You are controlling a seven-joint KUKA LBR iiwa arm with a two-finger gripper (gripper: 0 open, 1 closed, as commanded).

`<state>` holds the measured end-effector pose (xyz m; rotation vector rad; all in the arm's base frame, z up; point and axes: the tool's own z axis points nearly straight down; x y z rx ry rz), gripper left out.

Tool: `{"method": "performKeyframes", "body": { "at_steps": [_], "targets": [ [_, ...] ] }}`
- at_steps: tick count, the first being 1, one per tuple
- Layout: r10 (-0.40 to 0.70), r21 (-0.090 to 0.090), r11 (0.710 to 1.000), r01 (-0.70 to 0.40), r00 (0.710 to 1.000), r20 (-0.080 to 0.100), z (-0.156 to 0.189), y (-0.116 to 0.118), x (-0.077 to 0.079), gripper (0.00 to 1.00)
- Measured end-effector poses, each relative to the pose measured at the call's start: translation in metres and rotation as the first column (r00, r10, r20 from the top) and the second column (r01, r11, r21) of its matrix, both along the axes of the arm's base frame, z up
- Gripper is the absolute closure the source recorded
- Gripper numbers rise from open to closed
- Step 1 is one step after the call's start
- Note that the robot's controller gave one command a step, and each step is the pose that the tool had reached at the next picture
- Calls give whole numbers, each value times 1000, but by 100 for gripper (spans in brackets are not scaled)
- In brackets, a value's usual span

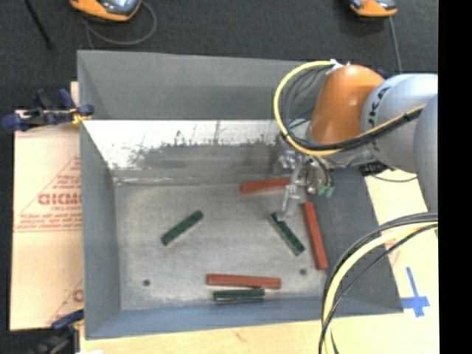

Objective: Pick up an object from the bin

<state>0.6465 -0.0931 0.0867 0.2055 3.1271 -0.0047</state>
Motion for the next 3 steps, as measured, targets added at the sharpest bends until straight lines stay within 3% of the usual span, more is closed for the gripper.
{"method": "performKeyframes", "body": {
  "at_steps": [1,2,3],
  "targets": [
    [50,0,999,-50,999,-1,-14,-19,1,0],
    [50,1,999,-50,999,-1,-14,-18,1,100],
    [243,2,970,-243,970,1,18,-53,5,100]
  ]
}}
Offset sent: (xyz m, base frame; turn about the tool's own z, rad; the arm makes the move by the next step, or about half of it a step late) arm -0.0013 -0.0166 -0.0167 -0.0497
